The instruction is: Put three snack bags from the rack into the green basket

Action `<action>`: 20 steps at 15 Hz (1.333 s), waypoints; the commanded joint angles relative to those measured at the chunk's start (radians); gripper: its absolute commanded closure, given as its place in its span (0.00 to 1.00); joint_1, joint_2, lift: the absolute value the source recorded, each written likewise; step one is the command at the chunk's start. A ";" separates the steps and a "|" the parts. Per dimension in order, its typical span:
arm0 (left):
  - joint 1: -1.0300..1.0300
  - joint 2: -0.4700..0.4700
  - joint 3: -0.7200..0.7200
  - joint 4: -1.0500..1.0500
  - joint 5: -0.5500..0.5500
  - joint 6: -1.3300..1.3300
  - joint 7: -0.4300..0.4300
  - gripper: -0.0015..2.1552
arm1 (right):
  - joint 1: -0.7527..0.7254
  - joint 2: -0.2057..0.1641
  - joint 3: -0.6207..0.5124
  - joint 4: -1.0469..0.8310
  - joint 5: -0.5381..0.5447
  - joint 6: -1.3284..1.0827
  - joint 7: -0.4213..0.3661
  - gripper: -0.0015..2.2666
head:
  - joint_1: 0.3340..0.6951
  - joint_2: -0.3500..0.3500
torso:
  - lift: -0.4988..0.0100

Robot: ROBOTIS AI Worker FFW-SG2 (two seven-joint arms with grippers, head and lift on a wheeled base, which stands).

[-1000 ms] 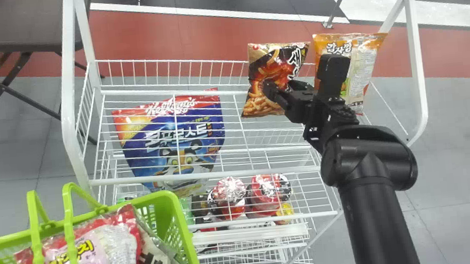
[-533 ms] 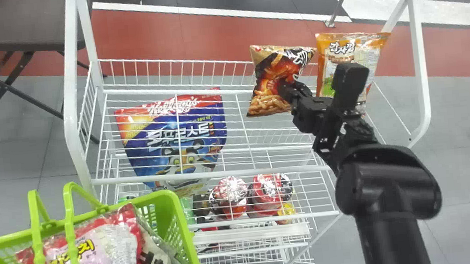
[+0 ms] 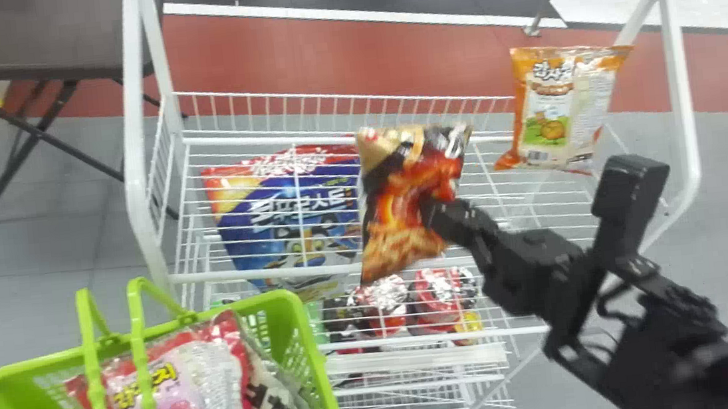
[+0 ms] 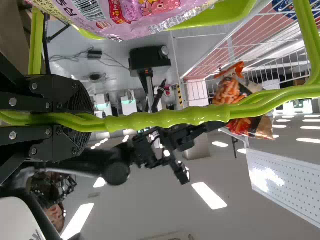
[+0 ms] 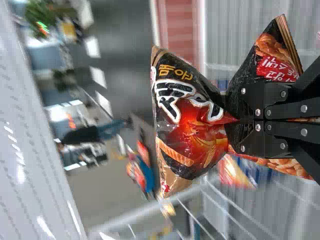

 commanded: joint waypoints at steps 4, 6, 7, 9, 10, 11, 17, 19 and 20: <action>0.011 -0.003 0.005 0.000 0.000 0.001 -0.010 1.00 | 0.025 -0.003 0.027 -0.136 -0.195 0.596 0.102 1.00 | 1.00 0.52 | 0.98; 0.012 -0.004 0.000 -0.002 0.002 0.001 -0.010 1.00 | 0.023 -0.006 0.070 -0.139 -0.203 0.655 0.114 1.00 | 1.00 0.63 | 0.98; 0.011 -0.006 -0.009 -0.003 0.002 0.001 -0.010 1.00 | 0.023 -0.012 0.124 -0.130 -0.159 0.655 0.112 1.00 | 1.00 0.73 | 0.98; 0.011 -0.004 -0.023 -0.008 0.022 0.001 -0.010 1.00 | 0.014 -0.017 0.256 -0.061 -0.040 0.575 0.106 1.00 | 1.00 0.81 | 0.98; 0.011 -0.004 -0.032 -0.008 0.034 0.001 -0.010 1.00 | 0.007 -0.020 0.309 -0.012 -0.007 0.495 0.097 1.00 | 1.00 0.84 | 0.98; 0.011 -0.001 -0.035 -0.008 0.055 0.001 -0.010 1.00 | -0.012 -0.023 0.363 0.033 0.036 0.418 0.092 1.00 | 1.00 0.87 | 0.98; 0.011 0.002 0.005 -0.012 0.078 0.001 -0.010 1.00 | -0.066 -0.078 0.480 0.139 0.130 0.185 0.100 0.00 | 1.00 1.00 | 0.98; 0.009 0.003 0.014 -0.009 0.080 0.001 -0.010 1.00 | -0.021 -0.087 0.408 0.019 0.113 0.247 0.118 0.02 | 1.00 1.00 | 0.98; 0.006 0.003 0.019 -0.009 0.080 0.001 -0.010 1.00 | -0.003 -0.086 0.357 -0.042 0.090 0.314 0.138 0.02 | 1.00 1.00 | 0.98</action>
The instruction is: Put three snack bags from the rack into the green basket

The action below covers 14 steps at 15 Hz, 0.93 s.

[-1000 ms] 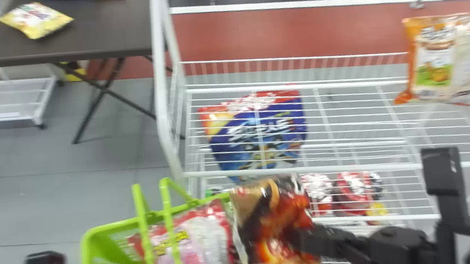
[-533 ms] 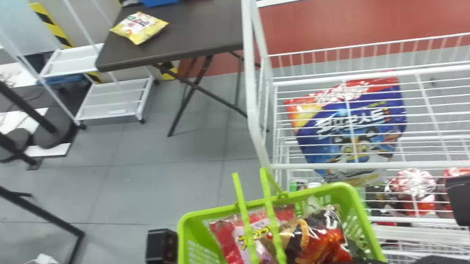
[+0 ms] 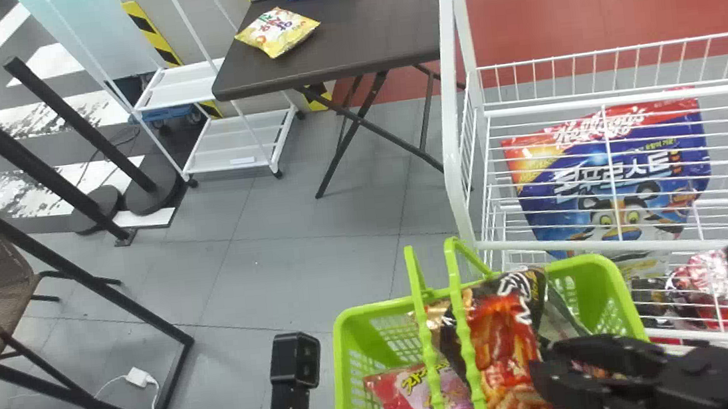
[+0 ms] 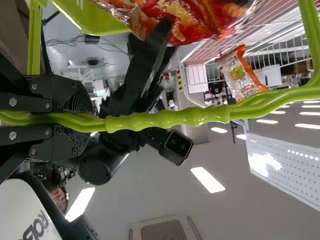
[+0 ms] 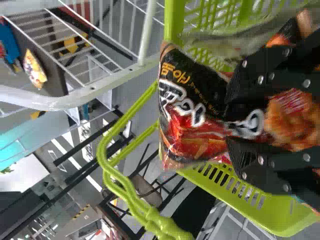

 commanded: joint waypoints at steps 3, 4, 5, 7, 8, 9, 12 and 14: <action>0.008 0.002 0.020 0.003 0.002 0.001 -0.010 1.00 | 0.060 0.022 -0.207 -0.135 -0.053 -0.035 -0.003 0.02 | 1.00 0.91 | 0.98; 0.009 0.002 0.020 0.003 0.002 0.001 -0.010 1.00 | 0.075 0.030 -0.231 -0.120 -0.040 -0.124 -0.017 0.02 | 1.00 0.86 | 0.98; 0.009 0.002 0.021 0.004 0.002 0.001 -0.010 1.00 | 0.095 0.041 -0.262 -0.077 -0.026 -0.277 -0.047 0.03 | 1.00 0.75 | 0.98; 0.012 0.002 0.029 0.006 0.002 0.001 -0.010 1.00 | 0.126 0.050 -0.285 0.031 0.031 -0.584 -0.121 0.03 | 1.00 0.62 | 0.98; 0.012 0.002 0.031 0.006 0.002 0.001 -0.010 1.00 | 0.129 0.058 -0.294 0.097 0.054 -0.679 -0.158 0.03 | 1.00 0.56 | 0.98; 0.012 0.002 0.029 0.006 0.002 0.001 -0.010 1.00 | 0.131 0.068 -0.300 0.155 0.066 -0.741 -0.175 0.03 | 1.00 0.49 | 0.98; 0.015 0.002 0.031 0.004 0.002 0.001 -0.010 1.00 | 0.131 0.133 -0.348 0.334 0.089 -0.946 -0.189 0.03 | 1.00 0.31 | 0.98; 0.015 0.002 0.032 0.006 0.002 0.001 -0.010 1.00 | 0.141 0.133 -0.362 0.373 0.082 -0.989 -0.187 0.03 | 1.00 0.25 | 0.98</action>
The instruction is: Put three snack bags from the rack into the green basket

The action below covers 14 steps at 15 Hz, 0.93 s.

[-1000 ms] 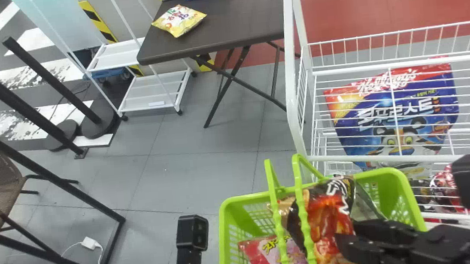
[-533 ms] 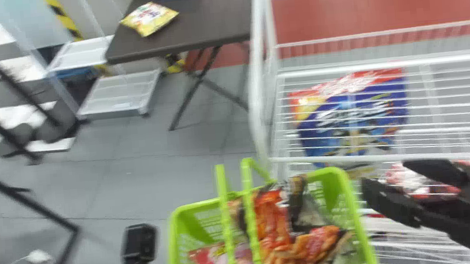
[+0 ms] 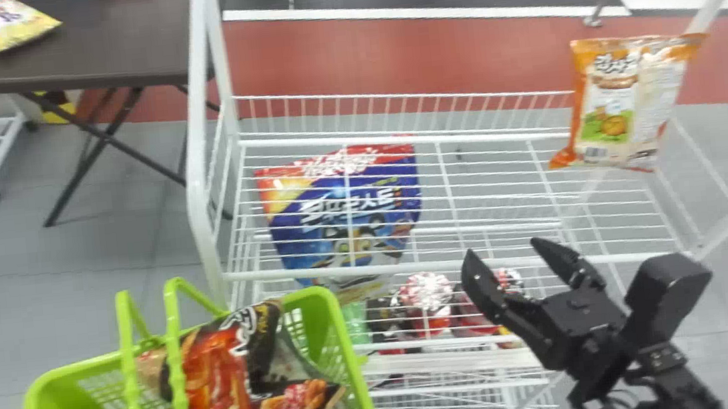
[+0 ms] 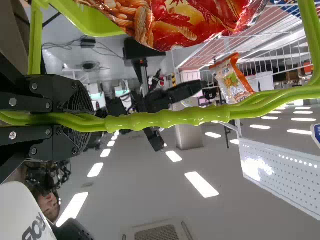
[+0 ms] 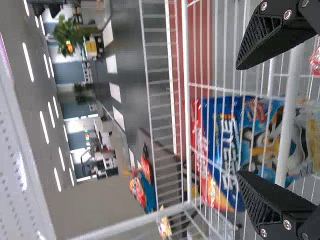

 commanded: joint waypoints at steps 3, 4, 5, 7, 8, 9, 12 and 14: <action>0.002 -0.002 -0.003 0.001 0.000 0.001 -0.010 1.00 | 0.024 0.003 -0.009 0.036 -0.005 -0.072 0.000 0.03 | 1.00 0.18 | 0.98; 0.002 -0.002 -0.003 0.001 0.000 0.001 -0.010 1.00 | 0.026 0.003 -0.009 0.036 -0.007 -0.076 0.000 0.03 | 1.00 0.18 | 0.98; 0.003 -0.002 -0.002 0.001 0.000 0.001 -0.010 1.00 | 0.028 0.005 -0.009 0.037 -0.009 -0.079 0.000 0.03 | 1.00 0.17 | 0.98; 0.008 -0.002 0.000 0.001 0.000 0.001 -0.010 1.00 | 0.029 0.007 -0.009 0.037 -0.012 -0.088 0.000 0.03 | 1.00 0.17 | 0.98; 0.011 -0.002 0.000 0.001 0.000 0.001 -0.010 1.00 | 0.029 0.007 -0.011 0.037 -0.015 -0.088 0.000 0.03 | 1.00 0.17 | 0.98; 0.013 -0.002 0.000 0.001 0.002 0.001 -0.010 1.00 | 0.031 0.007 -0.011 0.037 -0.021 -0.088 0.000 0.03 | 1.00 0.17 | 0.98; 0.016 -0.003 0.000 -0.003 0.002 0.001 -0.010 1.00 | 0.038 0.007 -0.011 0.037 -0.041 -0.103 0.003 0.03 | 1.00 0.17 | 0.98; 0.019 -0.003 0.000 -0.003 0.002 0.001 -0.010 1.00 | 0.040 0.007 -0.011 0.036 -0.042 -0.103 0.006 0.03 | 1.00 0.17 | 0.98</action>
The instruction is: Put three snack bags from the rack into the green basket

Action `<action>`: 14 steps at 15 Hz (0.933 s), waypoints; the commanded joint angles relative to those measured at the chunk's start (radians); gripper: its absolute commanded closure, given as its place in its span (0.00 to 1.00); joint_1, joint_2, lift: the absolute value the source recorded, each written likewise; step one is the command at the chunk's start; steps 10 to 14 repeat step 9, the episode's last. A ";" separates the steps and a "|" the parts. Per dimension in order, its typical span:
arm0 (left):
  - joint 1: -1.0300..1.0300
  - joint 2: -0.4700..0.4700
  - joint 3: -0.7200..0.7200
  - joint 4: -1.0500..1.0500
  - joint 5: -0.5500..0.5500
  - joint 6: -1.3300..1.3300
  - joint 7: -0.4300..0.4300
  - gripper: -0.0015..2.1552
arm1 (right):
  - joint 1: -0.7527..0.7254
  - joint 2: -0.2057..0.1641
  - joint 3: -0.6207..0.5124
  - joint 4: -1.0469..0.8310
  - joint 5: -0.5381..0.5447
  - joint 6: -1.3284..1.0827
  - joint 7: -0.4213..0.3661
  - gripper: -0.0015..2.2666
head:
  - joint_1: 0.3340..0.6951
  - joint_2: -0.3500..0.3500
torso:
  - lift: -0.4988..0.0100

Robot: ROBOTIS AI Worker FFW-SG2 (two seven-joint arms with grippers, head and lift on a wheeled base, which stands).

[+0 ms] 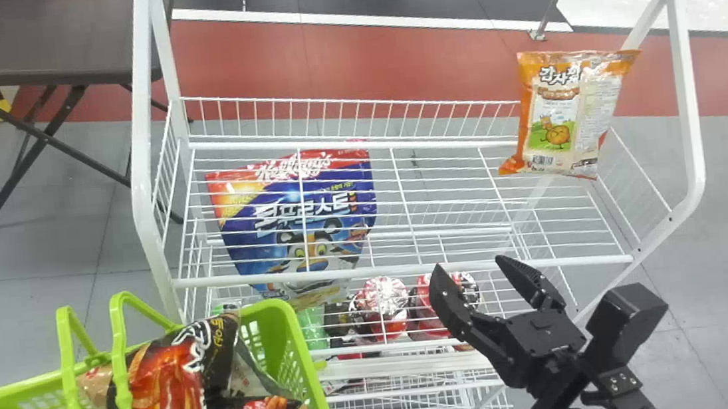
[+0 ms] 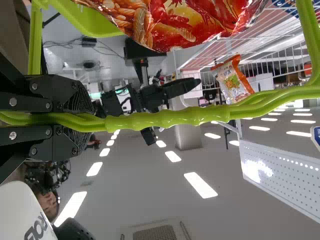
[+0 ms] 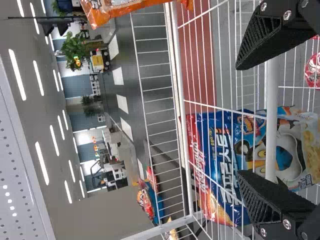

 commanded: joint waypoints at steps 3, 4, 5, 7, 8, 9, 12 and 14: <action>0.009 0.000 0.000 -0.005 0.002 0.001 -0.010 1.00 | 0.004 0.001 0.000 -0.003 -0.002 -0.011 0.002 0.03 | 1.00 0.16 | 0.98; 0.011 0.000 0.000 -0.005 0.002 0.001 -0.010 1.00 | 0.006 0.001 0.000 -0.001 -0.004 -0.011 0.003 0.03 | 1.00 0.16 | 0.98; 0.012 0.000 0.000 -0.006 0.005 0.001 -0.010 1.00 | 0.006 0.001 0.000 -0.003 -0.004 -0.011 0.003 0.03 | 1.00 0.16 | 0.98; 0.016 0.000 0.000 -0.008 0.005 0.001 -0.010 1.00 | 0.009 0.001 -0.003 -0.006 -0.024 -0.008 0.012 0.03 | 1.00 0.16 | 0.98; 0.017 0.000 0.000 -0.009 0.005 0.001 -0.010 1.00 | 0.010 0.001 -0.005 -0.009 -0.024 -0.008 0.014 0.03 | 1.00 0.16 | 0.98; 0.019 0.000 -0.002 -0.011 0.006 0.001 -0.010 1.00 | 0.010 0.001 -0.008 -0.009 -0.027 -0.008 0.014 0.03 | 1.00 0.16 | 0.98; 0.019 0.000 -0.002 -0.011 0.006 0.001 -0.010 1.00 | 0.010 0.001 -0.008 -0.009 -0.027 -0.008 0.014 0.03 | 1.00 0.16 | 0.98; 0.019 0.000 -0.002 -0.011 0.006 0.001 -0.010 1.00 | 0.010 0.001 -0.008 -0.009 -0.027 -0.008 0.014 0.03 | 1.00 0.16 | 0.98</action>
